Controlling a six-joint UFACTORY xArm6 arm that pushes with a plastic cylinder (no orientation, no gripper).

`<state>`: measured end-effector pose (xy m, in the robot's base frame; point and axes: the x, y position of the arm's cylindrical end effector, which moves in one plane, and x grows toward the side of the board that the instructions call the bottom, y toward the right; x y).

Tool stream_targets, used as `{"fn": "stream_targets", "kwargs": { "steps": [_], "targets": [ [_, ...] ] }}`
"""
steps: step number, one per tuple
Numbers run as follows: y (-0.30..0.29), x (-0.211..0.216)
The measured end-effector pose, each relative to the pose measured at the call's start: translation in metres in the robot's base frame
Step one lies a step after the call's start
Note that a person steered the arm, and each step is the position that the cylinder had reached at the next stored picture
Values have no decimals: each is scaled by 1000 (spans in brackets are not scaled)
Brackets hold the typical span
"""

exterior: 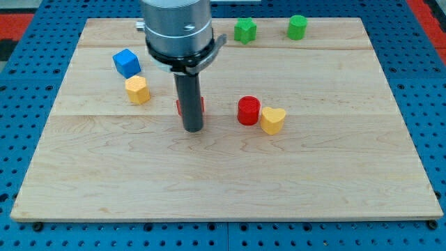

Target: Place the red circle in between the yellow heart and red star

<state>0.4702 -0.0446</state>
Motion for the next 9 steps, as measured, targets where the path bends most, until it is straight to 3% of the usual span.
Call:
{"fn": "stream_targets", "kwargs": {
  "steps": [1, 2, 3, 4, 6, 9],
  "targets": [
    [30, 33],
    [99, 62],
    [166, 59],
    [208, 18],
    [177, -74],
    [80, -44]
  ]
}}
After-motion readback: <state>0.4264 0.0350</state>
